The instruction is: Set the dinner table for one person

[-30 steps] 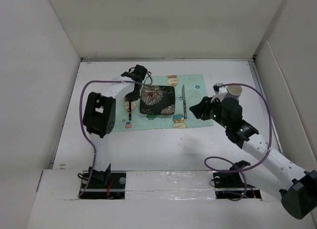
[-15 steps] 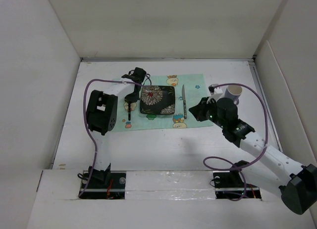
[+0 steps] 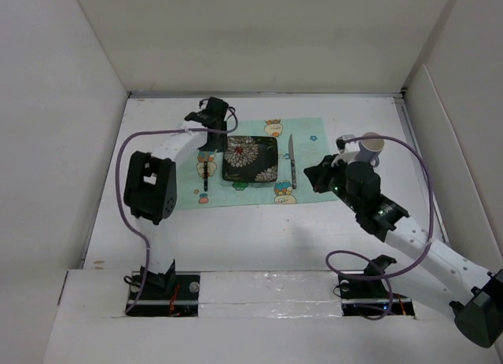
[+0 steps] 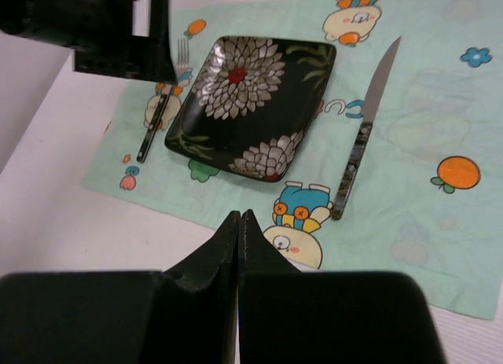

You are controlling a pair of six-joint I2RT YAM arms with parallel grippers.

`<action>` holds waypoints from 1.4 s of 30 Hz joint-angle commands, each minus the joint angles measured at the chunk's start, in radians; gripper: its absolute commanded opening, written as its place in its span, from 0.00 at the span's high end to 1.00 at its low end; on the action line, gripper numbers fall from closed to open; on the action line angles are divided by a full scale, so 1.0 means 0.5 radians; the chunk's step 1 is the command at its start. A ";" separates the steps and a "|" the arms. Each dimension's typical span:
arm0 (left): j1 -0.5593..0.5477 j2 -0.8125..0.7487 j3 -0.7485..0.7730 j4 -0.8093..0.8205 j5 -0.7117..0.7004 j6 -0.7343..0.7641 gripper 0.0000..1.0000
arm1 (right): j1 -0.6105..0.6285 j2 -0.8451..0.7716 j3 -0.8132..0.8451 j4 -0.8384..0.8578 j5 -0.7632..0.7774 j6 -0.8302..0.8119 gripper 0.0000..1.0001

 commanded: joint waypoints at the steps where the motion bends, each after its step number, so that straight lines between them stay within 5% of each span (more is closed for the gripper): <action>1: 0.009 -0.510 0.073 0.013 -0.013 -0.049 0.19 | 0.038 -0.085 -0.036 0.076 0.235 -0.026 1.00; 5: -0.037 -1.110 -0.092 0.123 0.067 -0.071 0.22 | 0.038 -0.119 -0.107 0.130 0.310 -0.020 1.00; 8: -0.065 -1.549 -0.398 0.328 0.400 -0.058 0.36 | 0.001 -0.094 -0.086 0.091 0.408 -0.002 1.00; 9: -0.065 -1.654 -0.475 0.414 0.487 -0.086 0.48 | 0.001 -0.043 -0.040 0.076 0.432 0.005 1.00; 10: -0.065 -1.752 -0.558 0.454 0.557 -0.092 0.77 | -0.017 -0.009 -0.006 0.033 0.481 0.008 1.00; 13: -0.065 -2.133 -0.914 0.605 0.818 -0.132 0.99 | -0.063 0.200 0.221 -0.142 0.677 0.063 0.98; 15: -0.065 -2.335 -1.108 0.626 0.895 -0.135 0.97 | -0.119 0.319 0.350 -0.283 0.772 0.042 0.74; 17: -0.083 -2.476 -1.276 0.632 0.941 -0.111 0.80 | -0.192 0.506 0.512 -0.356 0.929 0.014 0.52; 20: -0.083 -2.621 -1.463 0.632 0.923 -0.092 0.53 | -0.455 0.797 0.712 -0.382 1.049 -0.020 0.41; 32: -0.083 -2.857 -1.510 0.626 0.923 -0.003 0.50 | -1.085 1.405 1.129 -0.415 0.792 -0.099 0.38; 42: -0.083 -2.867 -1.516 0.635 0.978 0.006 0.49 | -1.146 1.755 1.415 -0.501 0.755 -0.173 0.40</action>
